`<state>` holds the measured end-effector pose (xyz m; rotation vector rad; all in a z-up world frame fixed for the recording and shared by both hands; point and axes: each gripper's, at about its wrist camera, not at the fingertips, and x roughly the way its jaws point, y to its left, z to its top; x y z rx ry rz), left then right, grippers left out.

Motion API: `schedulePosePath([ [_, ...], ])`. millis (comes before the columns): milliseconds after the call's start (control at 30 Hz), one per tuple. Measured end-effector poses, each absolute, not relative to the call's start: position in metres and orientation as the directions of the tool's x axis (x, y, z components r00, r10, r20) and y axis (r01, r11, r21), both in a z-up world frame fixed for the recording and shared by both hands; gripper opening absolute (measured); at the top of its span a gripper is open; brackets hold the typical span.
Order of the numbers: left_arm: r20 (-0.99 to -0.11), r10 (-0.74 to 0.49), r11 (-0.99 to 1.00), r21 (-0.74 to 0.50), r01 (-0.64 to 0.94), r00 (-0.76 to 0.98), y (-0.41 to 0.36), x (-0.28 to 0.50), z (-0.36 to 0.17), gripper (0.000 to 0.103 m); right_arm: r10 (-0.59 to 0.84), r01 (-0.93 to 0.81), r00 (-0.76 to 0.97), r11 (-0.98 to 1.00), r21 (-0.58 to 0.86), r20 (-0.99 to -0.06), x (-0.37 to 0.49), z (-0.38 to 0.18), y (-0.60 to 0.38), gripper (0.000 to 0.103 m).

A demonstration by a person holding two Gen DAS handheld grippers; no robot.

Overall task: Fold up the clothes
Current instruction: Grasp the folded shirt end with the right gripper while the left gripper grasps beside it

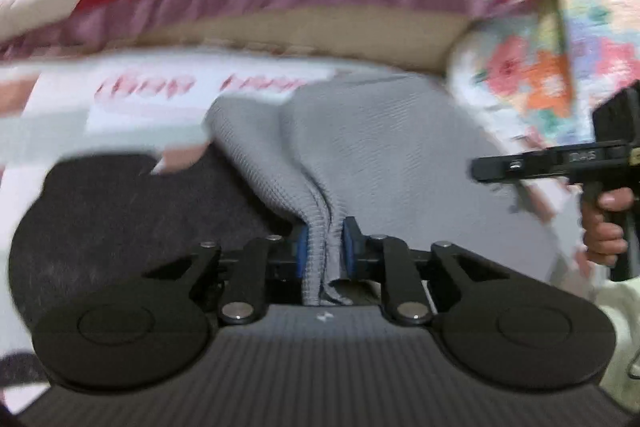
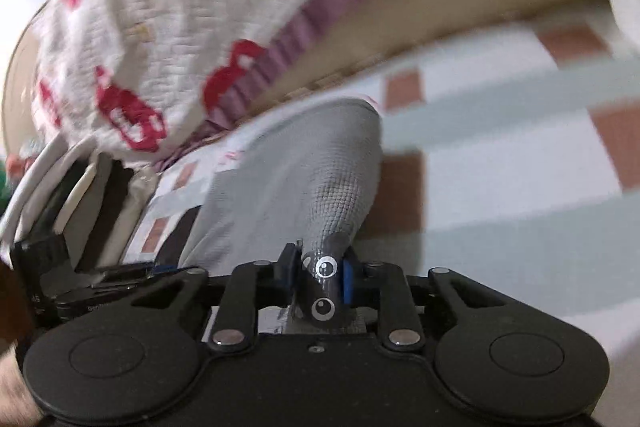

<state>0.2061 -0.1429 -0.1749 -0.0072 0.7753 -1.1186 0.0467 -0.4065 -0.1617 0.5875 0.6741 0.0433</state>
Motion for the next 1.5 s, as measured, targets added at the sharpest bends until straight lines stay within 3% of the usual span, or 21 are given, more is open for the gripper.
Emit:
schedulePosePath([
  [167, -0.519, -0.841, 0.449, -0.508, 0.735, 0.154, -0.138, 0.216, -0.173, 0.016, 0.152, 0.057, 0.766, 0.952, 0.301, -0.625, 0.056, -0.130, -0.362, 0.024],
  [267, -0.540, -0.833, 0.463, -0.563, 0.685, 0.119, -0.136, 0.224, -0.183, 0.019, 0.131, 0.075, 0.733, 0.960, 0.271, -0.668, 0.068, -0.134, -0.365, 0.025],
  [300, -0.543, -0.834, 0.463, -0.587, 0.664, 0.102, -0.134, 0.228, -0.186, 0.021, 0.131, 0.089, 0.725, 0.956, 0.281, -0.677, 0.070, -0.137, -0.371, 0.026],
  [433, -0.528, -0.849, 0.438, -0.692, 0.574, 0.012, -0.132, 0.238, -0.200, 0.044, 0.169, 0.152, 0.711, 0.911, 0.384, -0.682, 0.067, -0.154, -0.396, 0.029],
  [533, -0.523, -0.852, 0.441, -0.733, 0.518, -0.015, -0.134, 0.239, -0.211, 0.045, 0.207, 0.190, 0.712, 0.863, 0.468, -0.671, 0.064, -0.167, -0.409, 0.033],
  [633, -0.575, -0.814, 0.521, -0.665, 0.535, 0.078, -0.143, 0.236, -0.211, 0.050, 0.258, 0.211, 0.720, 0.803, 0.557, -0.644, 0.064, -0.182, -0.421, 0.040],
  [700, -0.605, -0.788, 0.530, -0.570, 0.628, 0.114, -0.152, 0.229, -0.206, 0.050, 0.290, 0.221, 0.720, 0.766, 0.603, -0.631, 0.069, -0.193, -0.429, 0.045],
  [767, -0.626, -0.767, 0.522, -0.481, 0.704, 0.141, -0.159, 0.221, -0.203, 0.038, 0.299, 0.230, 0.713, 0.755, 0.614, -0.634, 0.077, -0.200, -0.432, 0.052],
  [800, -0.635, -0.758, 0.519, -0.445, 0.730, 0.151, -0.161, 0.218, -0.202, 0.020, 0.301, 0.232, 0.713, 0.751, 0.618, -0.633, 0.081, -0.202, -0.433, 0.053],
  [867, -0.623, -0.765, 0.512, -0.431, 0.743, 0.166, -0.159, 0.216, -0.198, 0.017, 0.301, 0.226, 0.723, 0.748, 0.624, -0.622, 0.086, -0.201, -0.429, 0.053],
  [933, -0.604, -0.762, 0.507, -0.334, 0.795, 0.233, -0.160, 0.206, -0.184, 0.017, 0.292, 0.167, 0.740, 0.793, 0.586, -0.606, 0.087, -0.189, -0.417, 0.028],
  [1000, -0.565, -0.776, 0.485, -0.253, 0.837, 0.279, -0.161, 0.195, -0.168, 0.017, 0.280, 0.108, 0.767, 0.831, 0.545, -0.578, 0.083, -0.168, -0.400, 0.027],
  [1167, -0.555, -0.809, 0.483, -0.438, 0.758, 0.195, -0.146, 0.209, -0.166, 0.017, 0.226, 0.065, 0.782, 0.897, 0.436, -0.582, 0.085, -0.137, -0.364, 0.027],
  [1267, -0.567, -0.813, 0.484, -0.537, 0.691, 0.128, -0.142, 0.221, -0.182, 0.018, 0.187, 0.129, 0.736, 0.905, 0.406, -0.651, 0.096, -0.148, -0.367, 0.028],
  [1500, -0.551, -0.834, 0.470, -0.690, 0.550, 0.022, -0.141, 0.238, -0.212, 0.026, 0.252, 0.244, 0.697, 0.797, 0.552, -0.671, 0.092, -0.181, -0.411, 0.049],
])
